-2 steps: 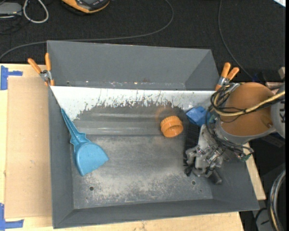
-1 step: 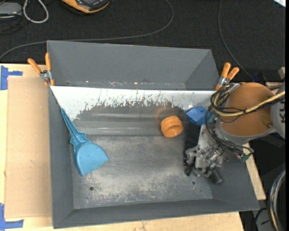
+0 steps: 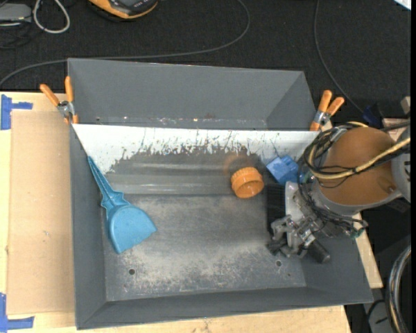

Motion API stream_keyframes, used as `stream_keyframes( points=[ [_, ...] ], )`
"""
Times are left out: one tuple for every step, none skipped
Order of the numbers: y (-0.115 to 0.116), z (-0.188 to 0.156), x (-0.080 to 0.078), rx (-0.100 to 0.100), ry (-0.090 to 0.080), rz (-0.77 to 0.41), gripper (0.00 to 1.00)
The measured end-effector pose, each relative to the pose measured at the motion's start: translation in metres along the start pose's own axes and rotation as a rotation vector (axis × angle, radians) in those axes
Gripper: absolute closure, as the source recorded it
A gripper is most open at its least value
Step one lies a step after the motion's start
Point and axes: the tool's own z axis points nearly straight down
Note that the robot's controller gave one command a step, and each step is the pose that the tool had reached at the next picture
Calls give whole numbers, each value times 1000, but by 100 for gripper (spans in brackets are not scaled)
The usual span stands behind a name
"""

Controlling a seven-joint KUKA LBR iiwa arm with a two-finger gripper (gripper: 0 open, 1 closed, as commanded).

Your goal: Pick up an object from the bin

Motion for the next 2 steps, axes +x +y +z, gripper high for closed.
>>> stream_keyframes(
  points=[
    [-2, -44, 2, -7, 6, 6, 100],
    [-3, -77, 1, -1, 1, 8, 100]
  ],
)
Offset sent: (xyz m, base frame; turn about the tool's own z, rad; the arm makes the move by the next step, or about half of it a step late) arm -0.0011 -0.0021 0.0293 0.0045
